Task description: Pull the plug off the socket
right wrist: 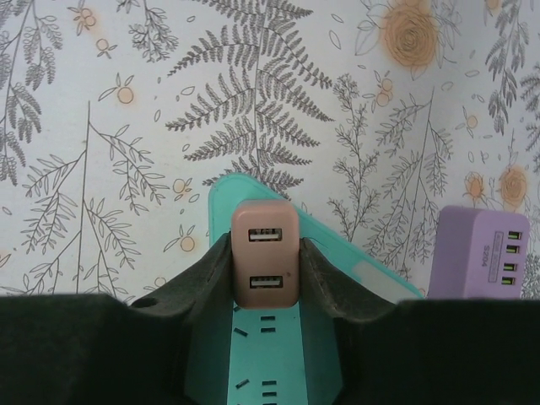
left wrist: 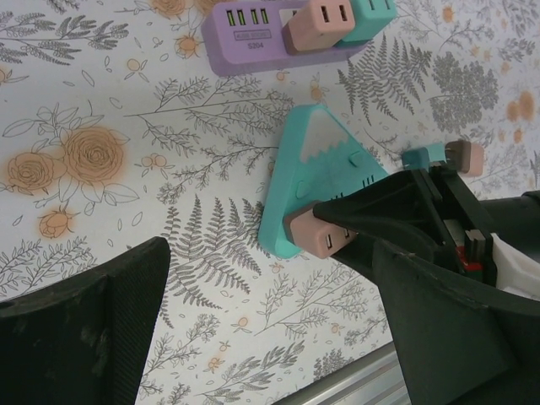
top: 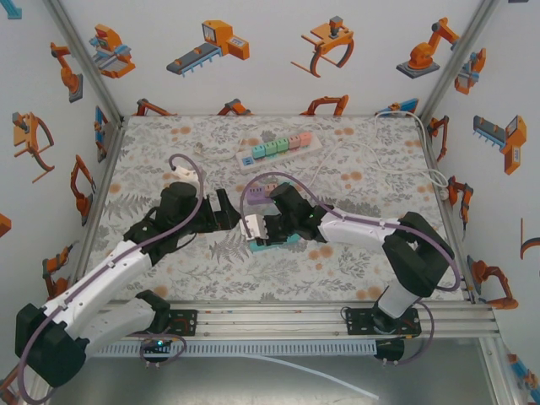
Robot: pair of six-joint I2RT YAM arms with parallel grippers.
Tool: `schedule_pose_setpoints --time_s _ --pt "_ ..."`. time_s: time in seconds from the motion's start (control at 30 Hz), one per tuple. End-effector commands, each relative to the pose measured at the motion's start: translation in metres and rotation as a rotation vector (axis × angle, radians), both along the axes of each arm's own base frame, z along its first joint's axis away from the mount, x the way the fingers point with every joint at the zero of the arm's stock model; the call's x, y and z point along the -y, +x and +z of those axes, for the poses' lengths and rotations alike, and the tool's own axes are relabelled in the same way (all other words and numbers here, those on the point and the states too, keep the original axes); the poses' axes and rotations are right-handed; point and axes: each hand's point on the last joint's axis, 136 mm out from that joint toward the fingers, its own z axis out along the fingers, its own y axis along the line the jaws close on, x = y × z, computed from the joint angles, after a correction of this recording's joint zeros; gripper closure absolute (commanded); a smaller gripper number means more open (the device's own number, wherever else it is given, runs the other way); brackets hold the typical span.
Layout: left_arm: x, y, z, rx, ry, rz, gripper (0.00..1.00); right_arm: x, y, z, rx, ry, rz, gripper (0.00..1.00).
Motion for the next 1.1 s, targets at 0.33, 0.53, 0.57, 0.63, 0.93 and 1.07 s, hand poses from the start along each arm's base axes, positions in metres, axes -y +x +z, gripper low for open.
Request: schedule_pose_setpoints --time_s 0.33,0.53,0.57,0.63,0.93,1.07 --pt "0.051 0.02 -0.056 -0.247 -0.145 -0.102 0.27 0.004 -0.044 0.01 0.018 0.037 0.265 0.8" --pt "0.075 0.023 -0.075 -0.302 -0.205 -0.181 0.37 0.006 -0.045 0.008 0.011 0.022 0.261 0.8" --pt "0.075 0.022 -0.079 -0.308 -0.198 -0.181 0.39 0.005 -0.045 0.007 0.013 0.022 0.26 0.81" --pt "0.071 0.02 -0.09 -0.325 -0.17 -0.175 0.4 0.004 -0.043 0.006 0.013 0.018 0.25 0.81" --pt "0.072 -0.004 -0.138 -0.466 -0.071 -0.232 0.45 0.0 -0.035 0.002 0.017 -0.004 0.224 0.81" --pt "0.065 -0.012 -0.15 -0.506 -0.031 -0.211 0.51 -0.002 -0.028 0.001 0.033 -0.017 0.192 0.81"
